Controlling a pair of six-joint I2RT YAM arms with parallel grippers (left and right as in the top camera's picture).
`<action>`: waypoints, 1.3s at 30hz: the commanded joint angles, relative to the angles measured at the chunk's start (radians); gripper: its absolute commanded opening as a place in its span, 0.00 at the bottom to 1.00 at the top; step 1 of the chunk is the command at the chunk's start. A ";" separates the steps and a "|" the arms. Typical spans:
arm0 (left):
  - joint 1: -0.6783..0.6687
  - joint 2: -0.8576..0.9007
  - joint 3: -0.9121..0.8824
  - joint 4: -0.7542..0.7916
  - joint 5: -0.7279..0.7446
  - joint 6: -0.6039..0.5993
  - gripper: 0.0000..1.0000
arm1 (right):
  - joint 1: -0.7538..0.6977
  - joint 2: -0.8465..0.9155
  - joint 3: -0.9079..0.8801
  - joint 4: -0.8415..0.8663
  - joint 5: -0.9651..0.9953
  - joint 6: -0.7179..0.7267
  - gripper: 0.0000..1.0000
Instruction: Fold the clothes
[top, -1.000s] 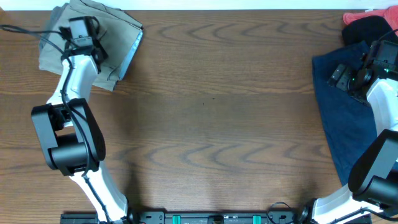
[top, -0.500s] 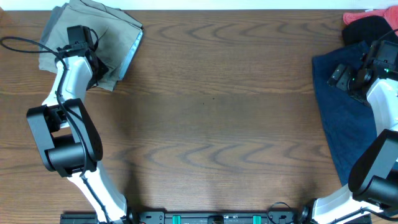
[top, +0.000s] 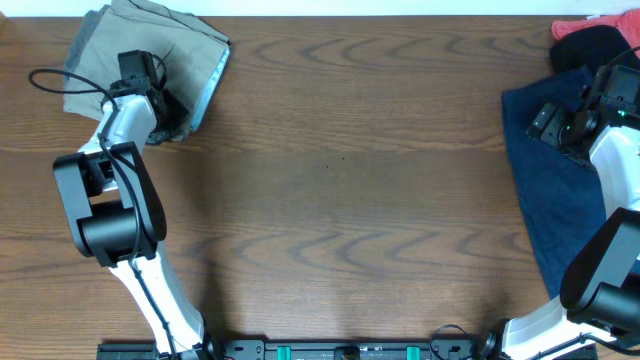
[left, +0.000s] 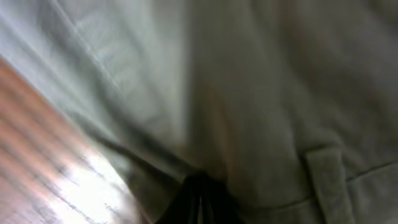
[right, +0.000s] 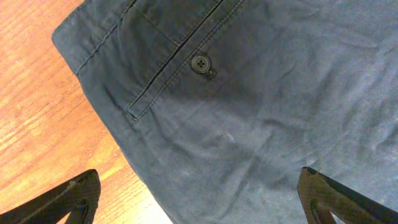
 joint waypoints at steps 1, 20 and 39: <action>-0.005 0.009 0.002 0.047 0.096 -0.006 0.07 | -0.002 -0.023 0.010 -0.001 0.006 -0.010 0.99; -0.005 -0.340 0.008 -0.249 0.129 -0.006 0.89 | -0.002 -0.023 0.010 -0.001 0.006 -0.010 0.99; -0.065 -0.905 -0.163 -0.914 0.271 0.210 0.98 | -0.002 -0.023 0.010 -0.001 0.006 -0.010 0.99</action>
